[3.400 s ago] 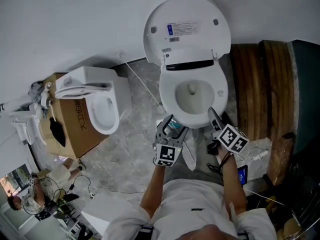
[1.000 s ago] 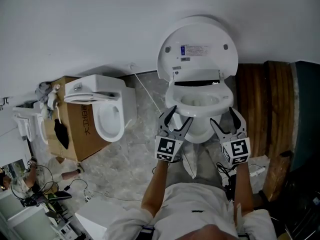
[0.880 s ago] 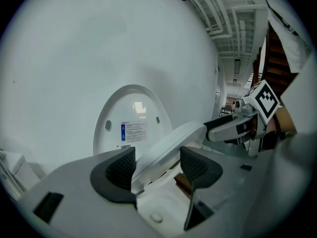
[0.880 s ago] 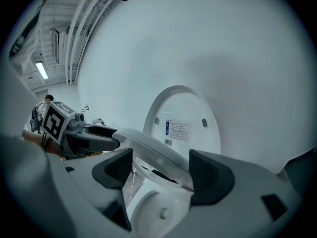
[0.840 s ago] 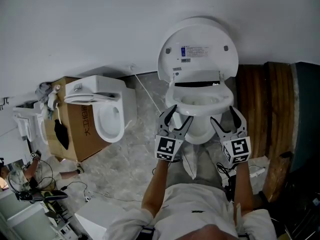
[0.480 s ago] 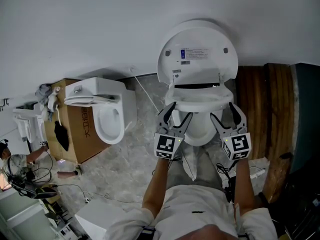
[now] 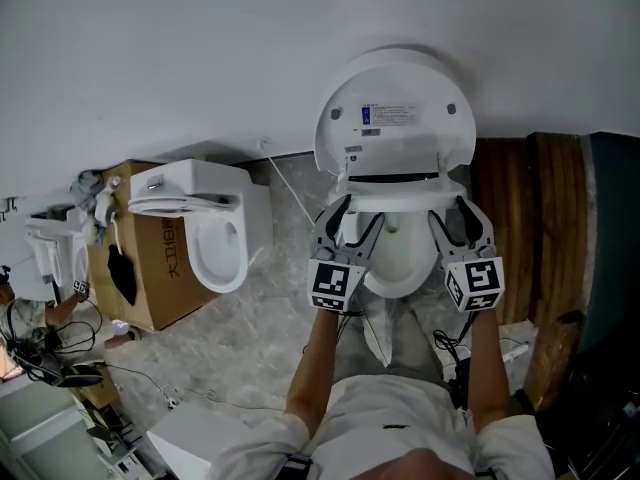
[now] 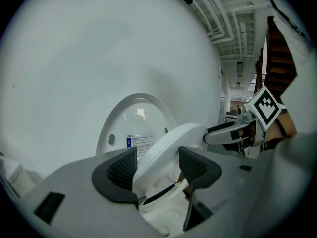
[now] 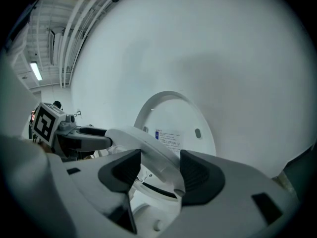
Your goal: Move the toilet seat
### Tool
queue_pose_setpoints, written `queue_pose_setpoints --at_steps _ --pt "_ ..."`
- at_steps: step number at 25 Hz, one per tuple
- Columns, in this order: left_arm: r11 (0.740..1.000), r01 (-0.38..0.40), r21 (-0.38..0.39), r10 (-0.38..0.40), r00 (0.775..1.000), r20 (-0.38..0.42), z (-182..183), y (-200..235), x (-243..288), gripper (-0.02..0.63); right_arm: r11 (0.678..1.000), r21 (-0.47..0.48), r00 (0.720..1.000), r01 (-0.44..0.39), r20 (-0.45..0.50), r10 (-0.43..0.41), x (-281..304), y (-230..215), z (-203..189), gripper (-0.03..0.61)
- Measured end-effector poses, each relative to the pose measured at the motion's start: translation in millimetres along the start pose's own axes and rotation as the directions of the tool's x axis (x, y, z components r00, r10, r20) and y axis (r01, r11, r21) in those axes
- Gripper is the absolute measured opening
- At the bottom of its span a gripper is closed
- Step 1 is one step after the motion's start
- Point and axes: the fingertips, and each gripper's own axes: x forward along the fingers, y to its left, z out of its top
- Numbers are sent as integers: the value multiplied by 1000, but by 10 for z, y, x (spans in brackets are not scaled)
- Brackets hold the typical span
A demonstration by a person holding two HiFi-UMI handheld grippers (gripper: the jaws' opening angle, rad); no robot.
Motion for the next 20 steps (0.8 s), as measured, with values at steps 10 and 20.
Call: queue_pose_setpoints --at_steps 10,20 --pt "1000 -27 -7 28 999 28 121 134 170 284 1000 -10 999 15 39 -14 177 -111 141 259" --pt "999 -46 -12 46 998 52 231 253 349 284 1000 -6 997 26 66 -26 347 -230 271 254"
